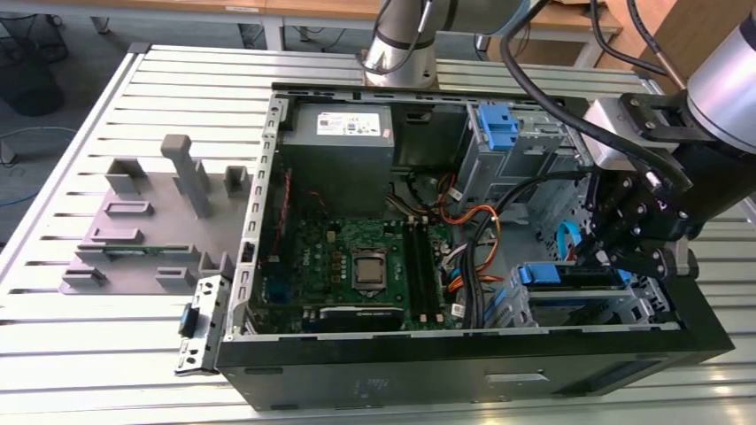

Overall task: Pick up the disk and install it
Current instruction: 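Insert the first disk wire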

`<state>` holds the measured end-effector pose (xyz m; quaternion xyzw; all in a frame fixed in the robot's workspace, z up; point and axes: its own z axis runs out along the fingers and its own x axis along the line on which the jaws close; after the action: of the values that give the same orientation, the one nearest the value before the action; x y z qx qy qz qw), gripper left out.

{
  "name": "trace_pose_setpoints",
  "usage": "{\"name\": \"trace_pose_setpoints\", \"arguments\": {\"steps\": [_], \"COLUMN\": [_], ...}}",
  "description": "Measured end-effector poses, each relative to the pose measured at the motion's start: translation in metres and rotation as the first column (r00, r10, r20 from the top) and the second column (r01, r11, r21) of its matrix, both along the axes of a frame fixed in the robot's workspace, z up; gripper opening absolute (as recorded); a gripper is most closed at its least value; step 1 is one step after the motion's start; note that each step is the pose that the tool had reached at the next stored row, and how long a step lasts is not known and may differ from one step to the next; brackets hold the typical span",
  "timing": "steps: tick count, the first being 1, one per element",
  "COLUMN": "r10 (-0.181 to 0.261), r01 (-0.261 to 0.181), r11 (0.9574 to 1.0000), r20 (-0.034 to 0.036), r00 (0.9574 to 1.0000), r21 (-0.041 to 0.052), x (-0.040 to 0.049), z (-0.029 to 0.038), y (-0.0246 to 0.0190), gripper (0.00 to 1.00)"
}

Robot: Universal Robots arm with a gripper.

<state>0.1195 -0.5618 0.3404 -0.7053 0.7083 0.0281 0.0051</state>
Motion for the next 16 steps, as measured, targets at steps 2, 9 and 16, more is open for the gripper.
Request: {"name": "trace_pose_setpoints", "arguments": {"steps": [2,9,16], "r10": [0.001,0.005,0.01], "r01": [-0.001,-0.005,-0.01], "r11": [1.0,1.0,0.9999], "r20": [0.0,0.0,0.0], "r00": [1.0,1.0,0.9999], "r21": [0.0003,0.0004,0.0002], "x": [0.0,0.0,0.0], "z": [-0.0007,-0.0033,-0.0041], "y": [0.0,0.0,-0.0005], "gripper": [0.16,0.16,0.16]}}
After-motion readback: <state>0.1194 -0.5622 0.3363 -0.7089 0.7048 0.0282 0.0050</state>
